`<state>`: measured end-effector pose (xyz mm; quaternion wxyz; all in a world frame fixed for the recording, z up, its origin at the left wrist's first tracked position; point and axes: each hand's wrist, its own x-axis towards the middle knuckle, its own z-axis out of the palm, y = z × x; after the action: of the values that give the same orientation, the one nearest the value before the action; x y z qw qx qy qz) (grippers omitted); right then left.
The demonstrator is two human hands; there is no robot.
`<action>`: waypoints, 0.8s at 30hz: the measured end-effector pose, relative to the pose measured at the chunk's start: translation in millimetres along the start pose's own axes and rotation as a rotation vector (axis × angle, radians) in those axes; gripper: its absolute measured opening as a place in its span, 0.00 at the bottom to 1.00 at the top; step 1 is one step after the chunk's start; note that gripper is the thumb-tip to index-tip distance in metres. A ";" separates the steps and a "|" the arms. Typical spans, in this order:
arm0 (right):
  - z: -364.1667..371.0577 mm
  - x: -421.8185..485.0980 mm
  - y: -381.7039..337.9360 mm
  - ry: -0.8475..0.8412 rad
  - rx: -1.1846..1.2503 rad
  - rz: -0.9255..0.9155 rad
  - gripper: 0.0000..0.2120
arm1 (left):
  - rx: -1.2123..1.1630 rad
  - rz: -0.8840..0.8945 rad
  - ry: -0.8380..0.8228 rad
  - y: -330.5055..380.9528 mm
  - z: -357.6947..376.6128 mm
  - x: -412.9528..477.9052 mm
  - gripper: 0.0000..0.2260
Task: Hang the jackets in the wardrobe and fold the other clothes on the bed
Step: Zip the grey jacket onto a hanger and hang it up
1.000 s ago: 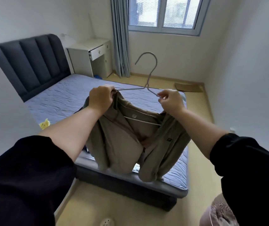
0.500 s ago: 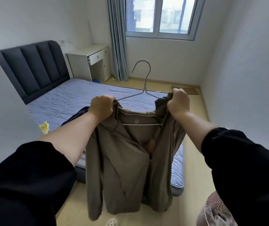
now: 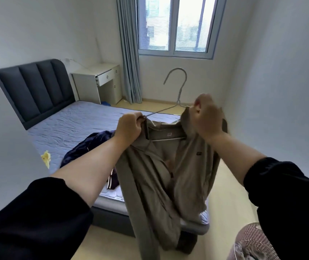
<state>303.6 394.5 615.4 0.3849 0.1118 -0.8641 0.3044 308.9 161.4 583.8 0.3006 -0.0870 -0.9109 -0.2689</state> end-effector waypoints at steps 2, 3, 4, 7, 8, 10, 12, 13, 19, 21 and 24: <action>-4.7 16.0 13.6 -0.199 -0.139 0.125 0.14 | -0.022 0.036 -0.006 2.3 -3.1 3.0 0.08; -5.3 18.2 19.2 -0.451 -0.206 0.216 0.17 | -0.024 0.045 -0.005 2.1 -4.7 3.9 0.07; -5.2 17.7 23.1 -0.649 -0.225 0.289 0.19 | -0.015 0.051 -0.003 1.3 -6.2 4.3 0.07; -1.7 6.7 28.1 -0.730 -0.058 0.374 0.17 | 0.011 0.082 -0.012 -4.7 -10.3 -0.1 0.07; 0.5 3.0 28.7 -0.660 -0.014 0.370 0.16 | 0.026 0.104 -0.010 -6.6 -11.6 -1.2 0.08; 6.5 -4.0 28.1 -0.508 0.018 0.363 0.14 | 0.178 0.142 -0.009 -10.3 -14.1 -0.1 0.09; 11.8 -11.5 20.3 -0.406 0.045 0.370 0.14 | 0.428 0.143 -0.029 -11.2 -18.4 3.6 0.10; 14.6 -15.2 15.5 -0.362 0.051 0.365 0.14 | 0.507 0.109 -0.049 -10.4 -21.8 4.8 0.11; 21.0 -25.4 -12.0 -0.203 0.052 0.327 0.10 | 0.124 -0.149 0.037 7.4 -33.7 23.8 0.10; 21.3 -24.3 -21.5 -0.206 0.050 0.352 0.10 | -0.074 -0.150 0.147 26.0 -41.2 29.3 0.08; 16.2 -17.2 -35.0 -0.146 0.047 0.408 0.10 | -0.139 0.028 0.258 39.1 -39.9 4.6 0.06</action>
<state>320.5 356.2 609.7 0.2489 -0.0349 -0.8871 0.3871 337.8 172.6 630.6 0.4122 -0.0851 -0.8425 -0.3362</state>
